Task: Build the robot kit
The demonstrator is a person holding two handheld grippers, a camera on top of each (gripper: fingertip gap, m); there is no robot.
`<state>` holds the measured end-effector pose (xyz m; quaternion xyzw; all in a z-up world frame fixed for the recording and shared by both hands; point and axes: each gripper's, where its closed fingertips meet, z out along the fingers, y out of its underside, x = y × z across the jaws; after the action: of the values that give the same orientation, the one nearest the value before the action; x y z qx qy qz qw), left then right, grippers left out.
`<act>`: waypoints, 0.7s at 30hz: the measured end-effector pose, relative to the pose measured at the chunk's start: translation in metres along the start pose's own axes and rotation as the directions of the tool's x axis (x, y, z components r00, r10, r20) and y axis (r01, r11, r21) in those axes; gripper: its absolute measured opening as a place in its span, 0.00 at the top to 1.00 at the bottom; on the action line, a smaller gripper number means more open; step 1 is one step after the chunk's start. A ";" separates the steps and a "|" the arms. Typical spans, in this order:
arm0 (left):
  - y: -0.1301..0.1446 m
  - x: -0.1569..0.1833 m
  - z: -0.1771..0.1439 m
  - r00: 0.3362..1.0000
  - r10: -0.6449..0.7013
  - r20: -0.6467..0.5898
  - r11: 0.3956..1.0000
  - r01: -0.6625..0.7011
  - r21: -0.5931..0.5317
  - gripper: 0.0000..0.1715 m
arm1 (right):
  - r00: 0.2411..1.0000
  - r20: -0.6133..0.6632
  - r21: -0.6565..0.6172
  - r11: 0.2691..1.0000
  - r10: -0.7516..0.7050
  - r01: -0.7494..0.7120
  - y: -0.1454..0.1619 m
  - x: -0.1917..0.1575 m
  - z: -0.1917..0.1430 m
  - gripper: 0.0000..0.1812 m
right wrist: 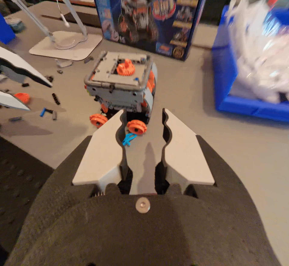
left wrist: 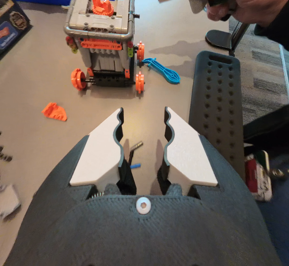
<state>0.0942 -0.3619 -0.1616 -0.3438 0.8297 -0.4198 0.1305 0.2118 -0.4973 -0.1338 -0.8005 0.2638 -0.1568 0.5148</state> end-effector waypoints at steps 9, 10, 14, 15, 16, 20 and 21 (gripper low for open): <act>0.021 -0.009 0.096 0.988 -0.155 0.001 0.967 0.152 -0.204 0.73 | 0.977 0.202 -0.219 0.975 0.071 -0.025 0.071 -0.011 0.050 0.81; 0.019 -0.010 0.100 0.985 -0.172 0.001 0.967 0.169 -0.193 0.76 | 0.974 0.215 -0.208 0.978 0.071 -0.025 0.070 -0.014 0.053 0.83; 0.011 -0.010 0.106 0.982 -0.186 -0.004 0.970 0.183 -0.161 0.89 | 0.969 0.245 -0.187 0.982 0.045 0.001 0.068 -0.018 0.056 0.84; 0.010 -0.010 0.107 0.984 -0.180 -0.003 0.972 0.178 -0.154 0.89 | 0.969 0.246 -0.188 0.982 0.037 0.010 0.067 -0.017 0.057 0.84; 0.010 -0.009 0.107 0.984 -0.176 -0.006 0.974 0.173 -0.146 0.89 | 0.968 0.250 -0.188 0.982 0.026 0.022 0.066 -0.017 0.057 0.84; -0.003 -0.008 0.094 0.979 -0.203 -0.031 0.977 0.200 -0.081 0.91 | 0.964 0.266 -0.169 0.984 -0.005 0.052 0.050 -0.016 0.051 0.91; -0.007 -0.008 0.090 0.977 -0.211 -0.040 0.976 0.209 -0.063 0.91 | 0.961 0.277 -0.165 0.985 -0.008 0.055 0.045 -0.017 0.049 0.91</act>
<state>0.1488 -0.4139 -0.2113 -0.4233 0.8034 -0.4149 0.0560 0.2124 -0.4660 -0.1945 -0.8598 0.1895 -0.0292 0.4733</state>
